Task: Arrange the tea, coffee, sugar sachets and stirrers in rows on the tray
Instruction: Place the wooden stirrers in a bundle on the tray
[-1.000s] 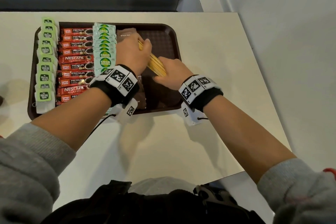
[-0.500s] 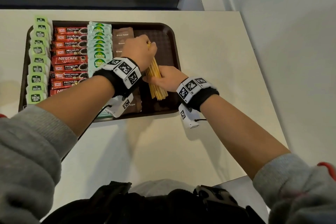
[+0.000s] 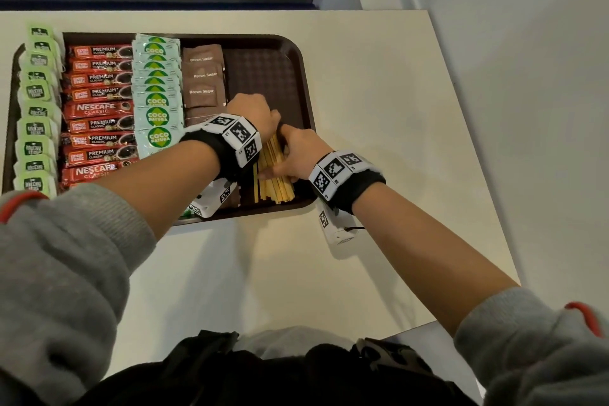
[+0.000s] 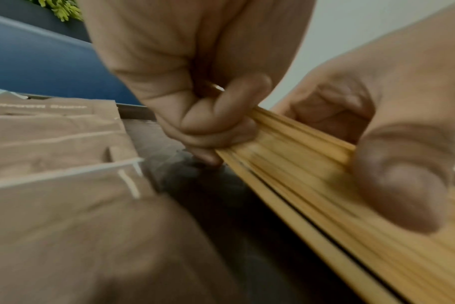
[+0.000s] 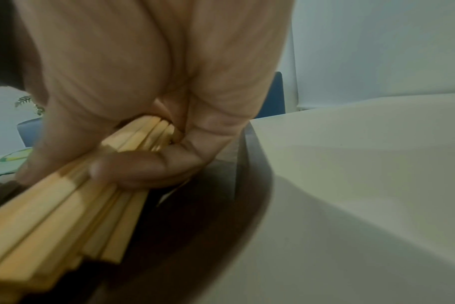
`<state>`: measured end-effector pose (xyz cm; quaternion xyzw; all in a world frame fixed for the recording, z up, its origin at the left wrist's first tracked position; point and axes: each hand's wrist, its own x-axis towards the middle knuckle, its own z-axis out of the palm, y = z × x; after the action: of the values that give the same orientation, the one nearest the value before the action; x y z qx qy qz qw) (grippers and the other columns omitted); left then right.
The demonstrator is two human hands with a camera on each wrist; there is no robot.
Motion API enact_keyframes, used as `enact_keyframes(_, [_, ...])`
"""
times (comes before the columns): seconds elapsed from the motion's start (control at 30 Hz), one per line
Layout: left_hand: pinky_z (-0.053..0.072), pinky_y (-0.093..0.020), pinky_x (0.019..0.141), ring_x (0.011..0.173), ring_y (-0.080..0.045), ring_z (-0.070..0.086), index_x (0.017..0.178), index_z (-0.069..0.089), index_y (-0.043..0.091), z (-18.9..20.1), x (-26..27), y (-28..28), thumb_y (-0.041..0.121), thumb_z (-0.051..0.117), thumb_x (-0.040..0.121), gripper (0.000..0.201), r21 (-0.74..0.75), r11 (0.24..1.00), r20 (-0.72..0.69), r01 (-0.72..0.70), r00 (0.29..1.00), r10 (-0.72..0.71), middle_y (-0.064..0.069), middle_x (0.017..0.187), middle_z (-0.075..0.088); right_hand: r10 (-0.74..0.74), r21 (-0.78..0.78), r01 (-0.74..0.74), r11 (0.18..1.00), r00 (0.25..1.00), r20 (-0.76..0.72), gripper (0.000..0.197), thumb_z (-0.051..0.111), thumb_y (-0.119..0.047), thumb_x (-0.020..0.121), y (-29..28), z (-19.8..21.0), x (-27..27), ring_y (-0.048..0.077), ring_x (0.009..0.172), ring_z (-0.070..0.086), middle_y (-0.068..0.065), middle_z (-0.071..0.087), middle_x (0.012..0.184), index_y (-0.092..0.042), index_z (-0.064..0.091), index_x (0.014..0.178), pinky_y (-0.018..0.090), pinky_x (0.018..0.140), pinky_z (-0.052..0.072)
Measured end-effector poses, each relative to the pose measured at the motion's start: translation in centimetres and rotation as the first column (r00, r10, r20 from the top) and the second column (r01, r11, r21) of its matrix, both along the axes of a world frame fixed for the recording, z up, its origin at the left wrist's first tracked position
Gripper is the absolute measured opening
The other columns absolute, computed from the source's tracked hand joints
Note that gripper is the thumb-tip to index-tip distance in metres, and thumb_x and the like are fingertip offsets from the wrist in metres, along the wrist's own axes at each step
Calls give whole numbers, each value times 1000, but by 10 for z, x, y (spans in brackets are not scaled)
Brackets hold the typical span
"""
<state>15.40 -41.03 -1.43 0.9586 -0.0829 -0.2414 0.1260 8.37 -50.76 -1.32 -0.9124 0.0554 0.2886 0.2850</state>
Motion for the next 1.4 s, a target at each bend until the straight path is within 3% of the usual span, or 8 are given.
enact_keyframes(0.1, [39, -35, 67, 103, -35, 59, 125, 46, 1, 1, -4, -1, 41, 44, 96, 50, -10, 997, -4, -71, 997, 71, -21, 117, 58, -24, -8, 24, 1000, 1000, 13, 78, 84, -42, 63, -1, -1, -2, 20, 74, 65, 5, 62, 101, -12, 43, 123, 34, 70, 57])
enact_keyframes(0.23, [51, -37, 73, 99, -35, 62, 127, 42, 2, 0, -6, -1, 46, 45, 94, 55, -78, 976, -57, -201, 979, 197, -19, 118, 58, -102, -1, 102, 995, 995, 13, 65, 84, -39, 64, -6, 0, -5, 18, 59, 68, 1, 62, 85, -13, 45, 110, 29, 56, 57])
enact_keyframes(0.37, [53, -37, 74, 96, -37, 64, 128, 39, 0, 3, -6, 1, 37, 43, 95, 50, -118, 958, -100, -260, 963, 249, -22, 117, 59, -162, -24, 162, 986, 987, 25, 62, 84, -38, 64, -7, -3, -5, 20, 69, 68, 4, 63, 94, -15, 46, 107, 37, 66, 60])
enact_keyframes(0.47, [44, -36, 72, 105, -37, 59, 130, 37, -3, 7, -6, 3, 28, 42, 96, 47, -79, 969, -110, -232, 969, 223, -23, 122, 56, -172, -45, 173, 984, 985, 29, 65, 84, -41, 64, -6, -4, -5, 21, 76, 67, 5, 63, 95, -14, 46, 109, 39, 72, 59])
enact_keyframes(0.6, [47, -39, 82, 112, -37, 55, 133, 36, -2, 10, -9, 4, 16, 49, 92, 46, -4, 985, -109, -170, 980, 168, -24, 129, 49, -142, -124, 145, 982, 989, 35, 71, 80, -45, 67, -9, 4, -5, 23, 87, 64, 7, 60, 105, -11, 44, 118, 36, 79, 56])
enact_keyframes(1.07, [43, -39, 93, 122, -39, 47, 135, 36, 1, 15, -26, 8, 2, 54, 88, 50, 38, 998, -38, -48, 998, 49, -22, 136, 38, -98, -235, 107, 966, 994, 50, 70, 78, -45, 71, -7, 8, -6, 21, 95, 56, 8, 57, 110, -10, 44, 122, 27, 73, 45])
enact_keyframes(1.27, [42, -40, 96, 124, -39, 45, 135, 36, -1, 16, -30, 9, 6, 57, 89, 51, 38, 998, -38, -40, 998, 42, -22, 138, 37, -30, -150, 67, 986, 972, 233, 71, 78, -35, 73, -8, 10, 5, 22, 117, 49, 7, 46, 129, -11, 43, 131, 30, 96, 41])
enact_keyframes(1.4, [42, -40, 97, 124, -38, 46, 134, 36, -2, 14, -33, 11, 14, 65, 86, 58, 15, 999, -40, -39, 998, 40, -22, 138, 37, 104, -192, -62, 979, 971, 216, 86, 76, -35, 75, -7, 5, 17, 24, 134, 32, 7, 31, 146, -11, 30, 144, 33, 110, 30])
